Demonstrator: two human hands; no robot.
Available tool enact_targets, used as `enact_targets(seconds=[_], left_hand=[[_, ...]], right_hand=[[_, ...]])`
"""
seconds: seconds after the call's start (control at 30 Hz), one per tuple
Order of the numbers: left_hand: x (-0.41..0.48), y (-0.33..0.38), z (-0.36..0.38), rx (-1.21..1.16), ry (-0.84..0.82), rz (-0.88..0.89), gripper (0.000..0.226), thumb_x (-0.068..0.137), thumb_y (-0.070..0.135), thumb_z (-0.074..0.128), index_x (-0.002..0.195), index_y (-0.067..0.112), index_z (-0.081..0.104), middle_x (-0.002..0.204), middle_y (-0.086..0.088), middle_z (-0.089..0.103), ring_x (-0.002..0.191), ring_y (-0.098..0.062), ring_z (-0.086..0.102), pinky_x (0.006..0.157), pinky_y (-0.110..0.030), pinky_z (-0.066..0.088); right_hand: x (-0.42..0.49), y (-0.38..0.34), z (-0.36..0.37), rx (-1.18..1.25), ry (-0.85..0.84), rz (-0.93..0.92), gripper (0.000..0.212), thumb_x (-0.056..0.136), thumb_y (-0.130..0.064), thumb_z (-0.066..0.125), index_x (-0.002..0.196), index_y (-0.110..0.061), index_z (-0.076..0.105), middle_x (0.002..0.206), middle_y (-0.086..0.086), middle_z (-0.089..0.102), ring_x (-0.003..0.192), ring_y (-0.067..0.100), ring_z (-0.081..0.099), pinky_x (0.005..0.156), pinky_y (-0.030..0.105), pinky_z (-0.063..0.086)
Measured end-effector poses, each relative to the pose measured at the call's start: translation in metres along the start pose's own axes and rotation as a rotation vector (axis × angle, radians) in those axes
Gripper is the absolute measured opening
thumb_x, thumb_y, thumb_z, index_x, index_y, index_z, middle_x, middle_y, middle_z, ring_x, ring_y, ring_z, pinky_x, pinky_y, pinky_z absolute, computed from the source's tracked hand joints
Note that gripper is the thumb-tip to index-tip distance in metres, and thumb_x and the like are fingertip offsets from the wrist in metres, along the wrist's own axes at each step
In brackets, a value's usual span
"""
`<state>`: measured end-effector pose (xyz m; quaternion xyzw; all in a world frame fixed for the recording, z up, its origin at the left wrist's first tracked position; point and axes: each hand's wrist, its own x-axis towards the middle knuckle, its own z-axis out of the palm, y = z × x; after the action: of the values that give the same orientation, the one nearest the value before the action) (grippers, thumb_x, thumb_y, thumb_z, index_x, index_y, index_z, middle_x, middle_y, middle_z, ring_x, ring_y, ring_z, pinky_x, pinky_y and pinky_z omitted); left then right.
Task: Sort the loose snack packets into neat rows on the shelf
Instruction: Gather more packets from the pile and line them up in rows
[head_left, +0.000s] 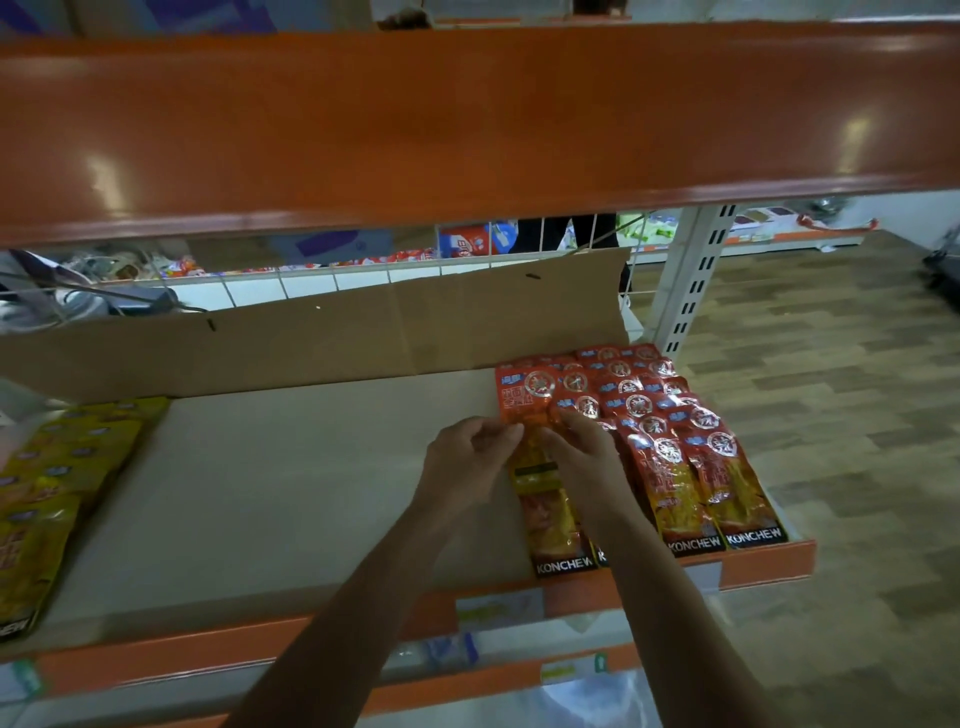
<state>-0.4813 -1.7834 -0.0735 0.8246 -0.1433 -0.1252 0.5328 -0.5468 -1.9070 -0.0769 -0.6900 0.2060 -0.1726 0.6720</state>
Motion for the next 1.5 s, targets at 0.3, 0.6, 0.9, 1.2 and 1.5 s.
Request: enact_targets(seconds=[0.3, 0.6, 0.9, 1.2, 1.5], left_hand=[[0.024, -0.005, -0.02, -0.116, 0.089, -0.053, 0.018, 0.085, 0.028, 0.069, 0.102, 0.022, 0.066, 0.095, 0.004, 0.069, 0.085, -0.011, 0.066, 0.075, -0.03, 0.056], [0.04, -0.008, -0.024, -0.218, 0.135, -0.043, 0.028, 0.09, 0.048, 0.052, 0.084, 0.028, 0.071, 0.086, 0.0, 0.073, 0.085, -0.022, 0.07, 0.083, -0.048, 0.055], [0.084, -0.027, -0.028, -0.198, 0.249, -0.29, 0.03, 0.068, 0.044, 0.071, 0.088, 0.021, 0.074, 0.086, 0.001, 0.072, 0.085, -0.021, 0.069, 0.084, -0.043, 0.057], [0.11, -0.028, -0.016, 0.124, 0.18, -0.181, 0.038, 0.081, 0.038, 0.073, 0.112, 0.017, 0.07, 0.108, -0.003, 0.071, 0.099, -0.018, 0.065, 0.085, -0.027, 0.051], [0.117, -0.022, -0.006, 0.408, 0.17, -0.126, 0.036, 0.084, 0.044, 0.067, 0.108, 0.017, 0.072, 0.105, -0.007, 0.072, 0.096, -0.022, 0.066, 0.079, -0.029, 0.05]], right_hand=[[0.019, -0.012, 0.027, -0.299, -0.032, -0.161, 0.011, 0.092, -0.007, 0.053, 0.092, -0.005, 0.064, 0.079, 0.01, 0.064, 0.071, 0.025, 0.06, 0.064, 0.028, 0.05], [0.016, -0.026, 0.056, -0.48, -0.231, -0.376, 0.034, 0.083, -0.006, 0.064, 0.116, -0.015, 0.064, 0.106, 0.001, 0.068, 0.093, 0.01, 0.065, 0.075, 0.014, 0.051], [0.028, -0.022, 0.011, -0.629, -0.038, -0.266, 0.034, 0.093, -0.004, 0.051, 0.123, -0.012, 0.062, 0.124, 0.002, 0.063, 0.113, 0.011, 0.057, 0.09, 0.02, 0.044], [0.027, -0.017, 0.003, -0.681, -0.032, -0.303, 0.03, 0.095, -0.01, 0.053, 0.123, -0.012, 0.062, 0.126, 0.003, 0.062, 0.116, 0.016, 0.057, 0.092, 0.023, 0.044], [0.027, -0.015, 0.002, -0.741, -0.057, -0.296, 0.032, 0.095, -0.009, 0.052, 0.125, -0.013, 0.061, 0.127, 0.002, 0.061, 0.115, 0.016, 0.057, 0.088, 0.018, 0.042]])
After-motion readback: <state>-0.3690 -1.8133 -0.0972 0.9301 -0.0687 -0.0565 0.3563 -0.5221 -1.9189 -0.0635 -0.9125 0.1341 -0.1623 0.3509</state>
